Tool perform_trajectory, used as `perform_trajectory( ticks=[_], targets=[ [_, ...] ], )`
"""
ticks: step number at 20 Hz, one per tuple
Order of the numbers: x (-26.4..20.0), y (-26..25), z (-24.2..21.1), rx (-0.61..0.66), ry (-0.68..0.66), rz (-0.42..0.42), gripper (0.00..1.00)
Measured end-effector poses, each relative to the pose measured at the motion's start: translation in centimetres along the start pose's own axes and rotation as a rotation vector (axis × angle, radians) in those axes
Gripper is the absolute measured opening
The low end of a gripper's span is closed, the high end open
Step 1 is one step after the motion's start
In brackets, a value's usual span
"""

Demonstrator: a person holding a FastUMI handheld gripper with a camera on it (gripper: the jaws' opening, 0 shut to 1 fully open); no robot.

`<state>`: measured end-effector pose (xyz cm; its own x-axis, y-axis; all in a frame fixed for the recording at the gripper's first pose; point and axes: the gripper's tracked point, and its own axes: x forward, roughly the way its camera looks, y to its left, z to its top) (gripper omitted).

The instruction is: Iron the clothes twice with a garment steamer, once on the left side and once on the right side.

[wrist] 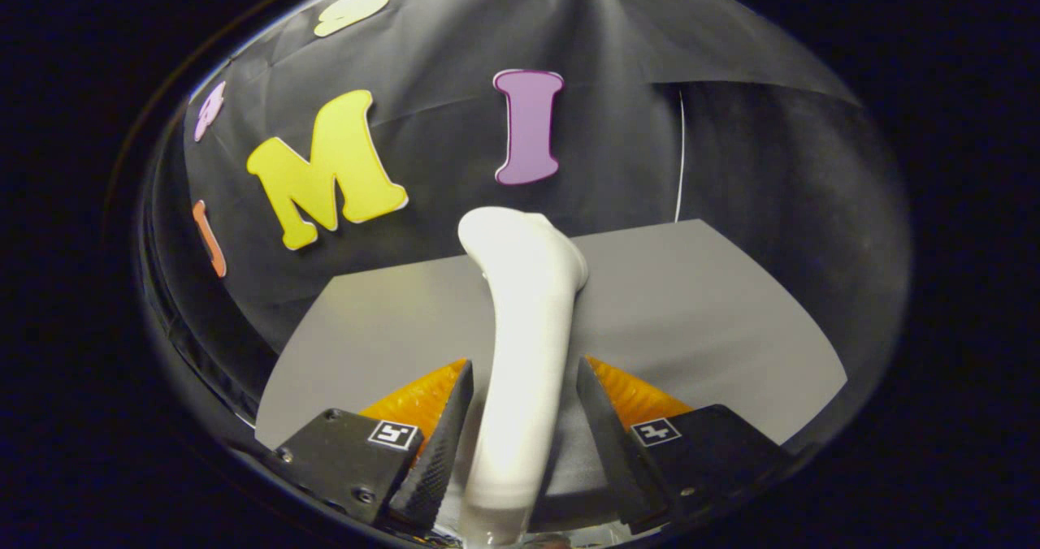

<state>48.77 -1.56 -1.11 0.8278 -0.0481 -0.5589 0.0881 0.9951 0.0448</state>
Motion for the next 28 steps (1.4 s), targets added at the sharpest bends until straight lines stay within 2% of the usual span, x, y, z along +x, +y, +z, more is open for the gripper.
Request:
perform_trajectory(
  ticks=[1, 6, 8, 12, 20, 28],
  targets=[
    [0.4, 0.0, -0.3, -0.006, 0.012, -0.011, 0.79],
    [0.3, -0.7, -0.1, 0.006, 0.016, -0.066, 0.5],
    [-0.2, -0.4, 0.2, 0.036, 0.005, -0.061, 0.46],
    [-3.4, 1.1, 1.9, 0.08, -0.137, -0.047, 0.39],
    [-13.3, 4.7, -2.2, 0.074, -0.298, 0.004, 0.38],
    [-23.6, 11.0, -8.0, 0.053, -0.414, -0.016, 0.38]
  ],
)
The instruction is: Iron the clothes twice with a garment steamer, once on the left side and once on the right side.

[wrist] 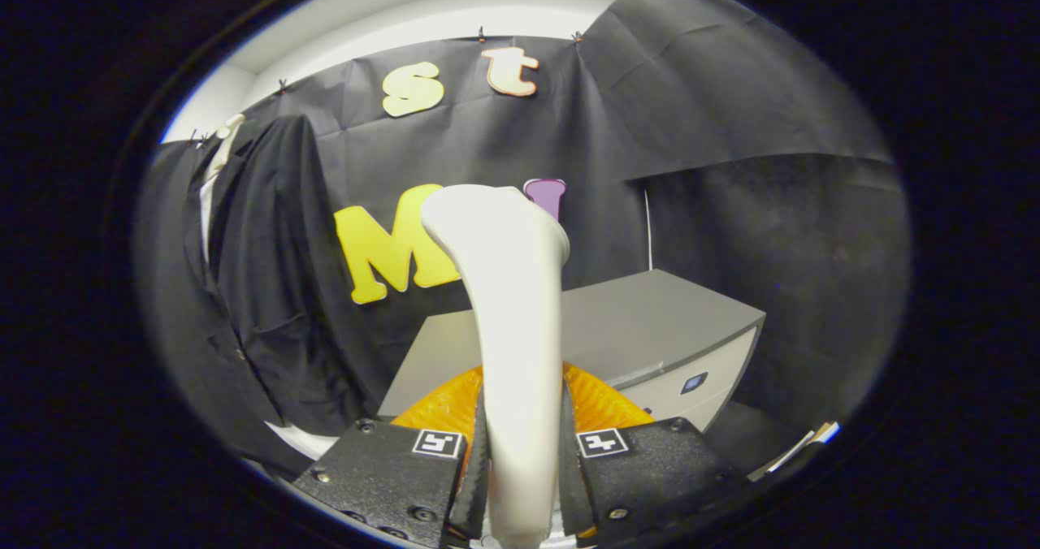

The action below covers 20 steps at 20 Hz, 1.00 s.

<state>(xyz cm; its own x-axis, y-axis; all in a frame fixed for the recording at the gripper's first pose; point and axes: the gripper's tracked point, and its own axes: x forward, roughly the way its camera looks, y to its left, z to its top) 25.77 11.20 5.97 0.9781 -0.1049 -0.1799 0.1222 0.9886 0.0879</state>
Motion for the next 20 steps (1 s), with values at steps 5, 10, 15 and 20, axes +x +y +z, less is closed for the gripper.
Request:
perform_trajectory(
  ticks=[5, 10, 15, 20],
  targets=[
    [-6.9, 5.2, -0.6, -0.033, -0.076, 0.028, 0.38],
    [-10.2, 12.1, 2.0, -0.064, -0.193, 0.078, 0.38],
    [-9.8, 19.1, 6.4, -0.118, -0.336, 0.163, 0.38],
    [-7.4, 25.9, 11.8, -0.12, -0.475, 0.238, 0.38]
  ],
)
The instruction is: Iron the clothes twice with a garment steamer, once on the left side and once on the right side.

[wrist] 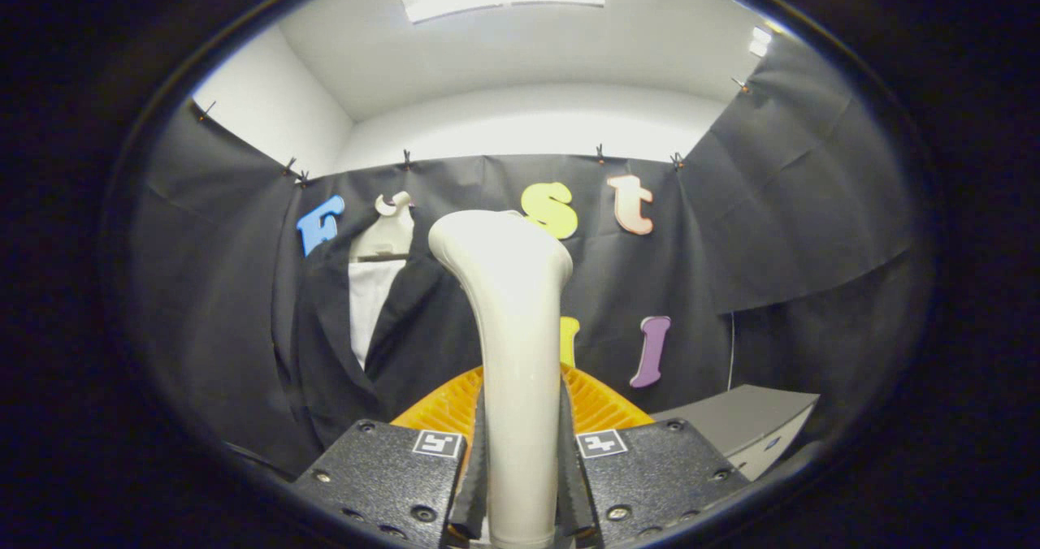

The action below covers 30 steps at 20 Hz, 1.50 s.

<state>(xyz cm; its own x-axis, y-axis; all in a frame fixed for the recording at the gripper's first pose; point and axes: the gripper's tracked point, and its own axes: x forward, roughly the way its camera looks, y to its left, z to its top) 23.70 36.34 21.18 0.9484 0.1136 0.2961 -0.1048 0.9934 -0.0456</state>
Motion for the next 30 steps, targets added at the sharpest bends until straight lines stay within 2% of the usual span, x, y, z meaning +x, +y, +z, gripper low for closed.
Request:
perform_trajectory(
  ticks=[7, 12, 18, 30],
  targets=[
    [9.4, 4.2, 2.9, -0.028, -0.081, 0.029, 0.38],
    [12.7, 6.0, 2.0, -0.062, -0.066, 0.041, 0.38],
    [12.0, 6.1, -2.7, -0.07, 0.015, 0.047, 0.38],
    [6.8, 5.9, -10.6, -0.118, 0.15, 0.066, 0.38]
  ],
)
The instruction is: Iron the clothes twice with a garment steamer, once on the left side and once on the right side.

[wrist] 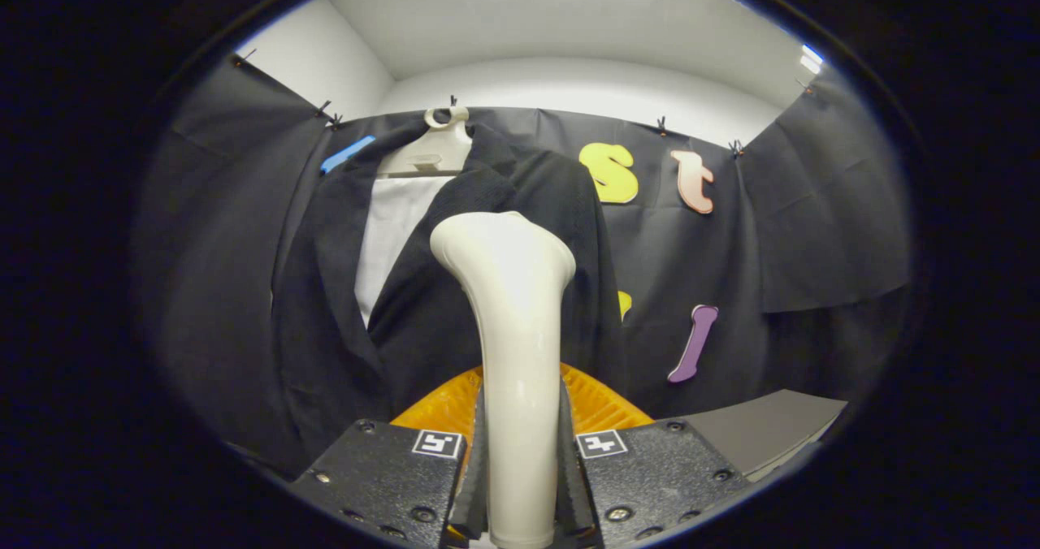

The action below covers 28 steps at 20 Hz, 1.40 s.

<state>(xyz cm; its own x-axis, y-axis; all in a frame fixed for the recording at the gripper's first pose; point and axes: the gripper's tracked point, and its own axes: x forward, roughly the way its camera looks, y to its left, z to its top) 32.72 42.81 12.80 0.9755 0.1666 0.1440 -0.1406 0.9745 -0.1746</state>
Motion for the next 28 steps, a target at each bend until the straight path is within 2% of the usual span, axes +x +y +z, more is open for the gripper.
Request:
perform_trajectory(
  ticks=[17, 28],
  targets=[
    [-5.3, 0.2, -14.0, -0.088, 0.256, -0.05, 0.38],
    [-10.8, -0.4, -24.8, -0.201, 0.452, -0.031, 0.38]
  ],
)
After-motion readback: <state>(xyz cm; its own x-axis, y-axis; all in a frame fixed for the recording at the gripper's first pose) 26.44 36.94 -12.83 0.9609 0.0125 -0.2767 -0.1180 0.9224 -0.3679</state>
